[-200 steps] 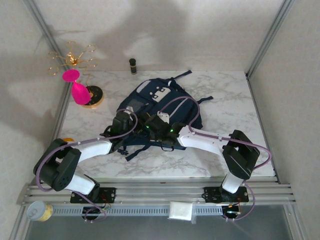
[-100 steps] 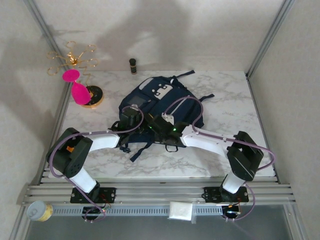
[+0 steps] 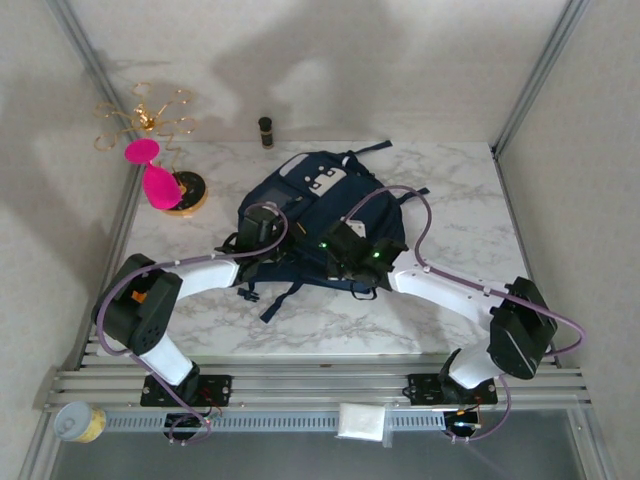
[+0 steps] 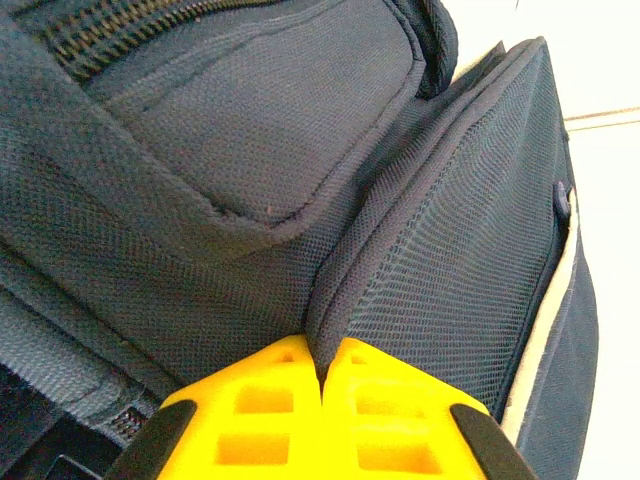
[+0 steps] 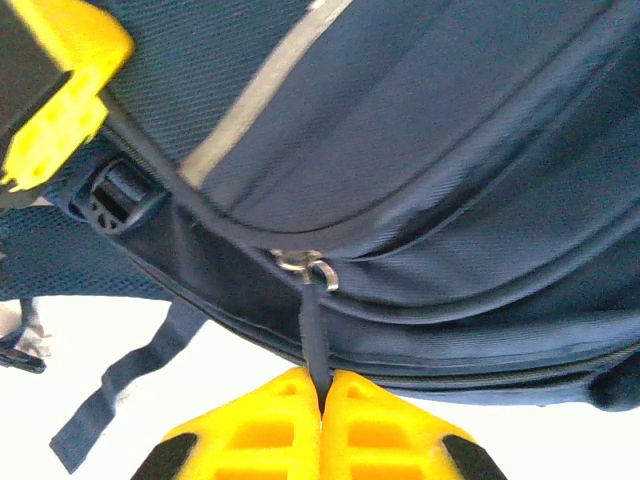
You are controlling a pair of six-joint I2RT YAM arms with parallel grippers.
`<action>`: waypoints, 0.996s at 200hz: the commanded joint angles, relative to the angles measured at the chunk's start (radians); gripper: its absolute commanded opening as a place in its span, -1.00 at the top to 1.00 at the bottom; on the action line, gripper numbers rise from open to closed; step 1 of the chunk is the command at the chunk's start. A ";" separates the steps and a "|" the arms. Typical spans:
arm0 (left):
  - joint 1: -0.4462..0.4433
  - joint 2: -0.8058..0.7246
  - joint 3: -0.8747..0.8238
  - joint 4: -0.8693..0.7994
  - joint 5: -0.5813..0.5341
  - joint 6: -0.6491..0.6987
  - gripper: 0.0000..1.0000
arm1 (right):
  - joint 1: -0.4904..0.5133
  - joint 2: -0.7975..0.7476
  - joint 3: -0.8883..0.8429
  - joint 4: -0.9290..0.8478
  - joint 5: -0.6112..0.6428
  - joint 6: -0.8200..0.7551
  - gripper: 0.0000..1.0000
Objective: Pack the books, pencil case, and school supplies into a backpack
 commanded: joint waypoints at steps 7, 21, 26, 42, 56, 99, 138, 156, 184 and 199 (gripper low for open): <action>0.068 0.005 0.076 -0.023 -0.038 0.079 1.00 | -0.064 -0.121 -0.066 0.001 -0.044 -0.083 1.00; 0.062 -0.014 0.067 0.004 0.017 0.063 1.00 | -0.064 -0.128 -0.087 0.093 -0.099 -0.157 1.00; 0.058 -0.030 0.055 0.024 0.031 0.049 1.00 | -0.065 -0.123 -0.090 0.112 -0.103 -0.179 1.00; 0.040 -0.081 0.019 0.052 0.058 0.019 0.61 | -0.064 -0.097 -0.089 0.161 -0.105 -0.251 1.00; 0.016 -0.137 -0.016 0.034 0.060 -0.019 0.28 | -0.064 -0.085 -0.081 0.193 -0.093 -0.292 1.00; -0.121 -0.263 -0.179 0.151 -0.043 -0.286 -0.11 | -0.086 -0.079 -0.120 0.274 -0.136 -0.324 1.00; -0.213 -0.159 -0.154 0.238 -0.094 -0.436 -0.11 | -0.099 -0.107 -0.160 0.316 -0.148 -0.321 1.00; -0.223 -0.107 -0.156 0.263 -0.111 -0.506 -0.10 | -0.099 -0.115 -0.177 0.331 -0.148 -0.328 1.00; -0.239 -0.053 -0.132 0.274 -0.151 -0.553 -0.06 | -0.102 -0.127 -0.194 0.347 -0.144 -0.351 1.00; -0.237 -0.012 -0.076 0.201 -0.183 -0.554 -0.01 | -0.103 -0.135 -0.208 0.373 -0.156 -0.375 1.00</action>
